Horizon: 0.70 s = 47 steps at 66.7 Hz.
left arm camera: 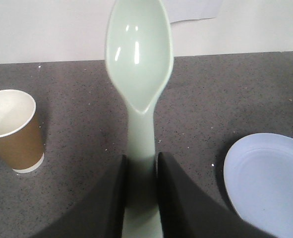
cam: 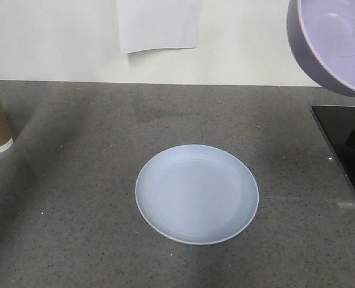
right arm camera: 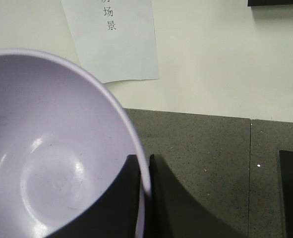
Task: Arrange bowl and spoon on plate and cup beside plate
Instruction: 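Creep forward and stop with the plate centered ahead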
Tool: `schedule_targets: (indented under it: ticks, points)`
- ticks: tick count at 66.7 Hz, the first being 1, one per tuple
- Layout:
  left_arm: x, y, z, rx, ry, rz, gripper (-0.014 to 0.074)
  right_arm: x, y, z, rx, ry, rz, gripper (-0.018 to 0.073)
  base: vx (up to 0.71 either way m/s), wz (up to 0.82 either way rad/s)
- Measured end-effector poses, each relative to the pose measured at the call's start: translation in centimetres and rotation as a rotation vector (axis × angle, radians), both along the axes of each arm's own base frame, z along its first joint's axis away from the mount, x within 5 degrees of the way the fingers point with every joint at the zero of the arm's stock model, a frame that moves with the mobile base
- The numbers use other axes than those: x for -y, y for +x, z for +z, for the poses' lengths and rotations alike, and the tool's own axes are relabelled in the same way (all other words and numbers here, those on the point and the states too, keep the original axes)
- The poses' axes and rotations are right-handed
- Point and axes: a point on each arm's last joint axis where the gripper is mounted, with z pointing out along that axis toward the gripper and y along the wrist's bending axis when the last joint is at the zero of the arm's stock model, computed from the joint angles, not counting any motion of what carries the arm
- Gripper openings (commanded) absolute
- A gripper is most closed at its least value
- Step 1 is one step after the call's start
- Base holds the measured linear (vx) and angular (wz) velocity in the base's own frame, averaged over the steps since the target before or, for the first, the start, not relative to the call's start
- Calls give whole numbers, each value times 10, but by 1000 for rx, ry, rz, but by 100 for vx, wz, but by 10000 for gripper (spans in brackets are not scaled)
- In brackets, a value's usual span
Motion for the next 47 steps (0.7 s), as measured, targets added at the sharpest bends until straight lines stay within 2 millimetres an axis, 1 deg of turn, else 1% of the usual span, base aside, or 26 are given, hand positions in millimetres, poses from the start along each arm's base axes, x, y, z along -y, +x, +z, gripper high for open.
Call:
schedule_targets:
  ticks: [47]
  points:
    - [0, 0, 0, 0, 0, 0, -6, 0, 0, 0, 0, 0, 0, -10, 2, 0]
